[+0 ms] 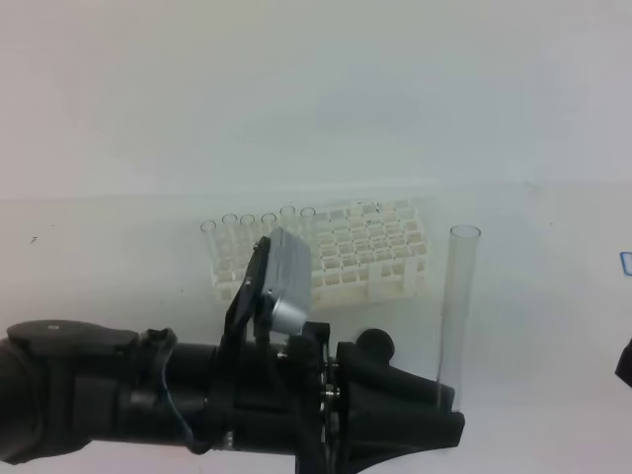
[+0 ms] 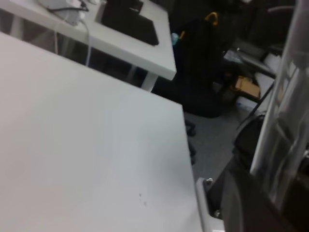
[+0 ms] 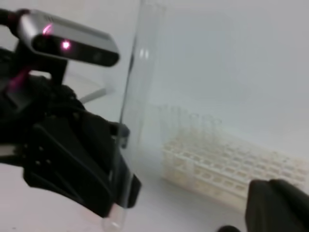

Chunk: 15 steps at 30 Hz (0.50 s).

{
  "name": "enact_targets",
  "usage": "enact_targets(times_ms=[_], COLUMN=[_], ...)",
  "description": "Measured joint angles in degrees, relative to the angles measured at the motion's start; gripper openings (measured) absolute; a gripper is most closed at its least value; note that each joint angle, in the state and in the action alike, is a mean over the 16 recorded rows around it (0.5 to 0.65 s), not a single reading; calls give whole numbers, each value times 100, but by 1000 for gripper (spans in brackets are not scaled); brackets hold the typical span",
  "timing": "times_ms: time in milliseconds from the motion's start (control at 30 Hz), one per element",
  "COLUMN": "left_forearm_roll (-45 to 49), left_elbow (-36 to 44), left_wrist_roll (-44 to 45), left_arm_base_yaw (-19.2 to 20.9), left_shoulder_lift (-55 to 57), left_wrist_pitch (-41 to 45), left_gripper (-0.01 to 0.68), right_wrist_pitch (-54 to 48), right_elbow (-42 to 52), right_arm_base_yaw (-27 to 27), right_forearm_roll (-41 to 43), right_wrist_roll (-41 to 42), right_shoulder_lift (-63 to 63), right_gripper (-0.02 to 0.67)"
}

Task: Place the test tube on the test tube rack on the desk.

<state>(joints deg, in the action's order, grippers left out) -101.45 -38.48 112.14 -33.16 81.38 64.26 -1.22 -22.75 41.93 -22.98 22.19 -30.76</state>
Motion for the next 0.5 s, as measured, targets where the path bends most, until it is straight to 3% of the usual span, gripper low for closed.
enact_targets(times_ms=[500], left_forearm_roll=[140], left_elbow=[-1], left_wrist_roll=[860], left_arm_base_yaw=[0], left_shoulder_lift=[63], left_wrist_pitch=[577], left_gripper=[-1], right_wrist_pitch=[-131], right_elbow=[-560], right_arm_base_yaw=[1241], right_forearm_roll=[98], right_wrist_roll=[-95], right_shoulder_lift=[-613], right_gripper=[0])
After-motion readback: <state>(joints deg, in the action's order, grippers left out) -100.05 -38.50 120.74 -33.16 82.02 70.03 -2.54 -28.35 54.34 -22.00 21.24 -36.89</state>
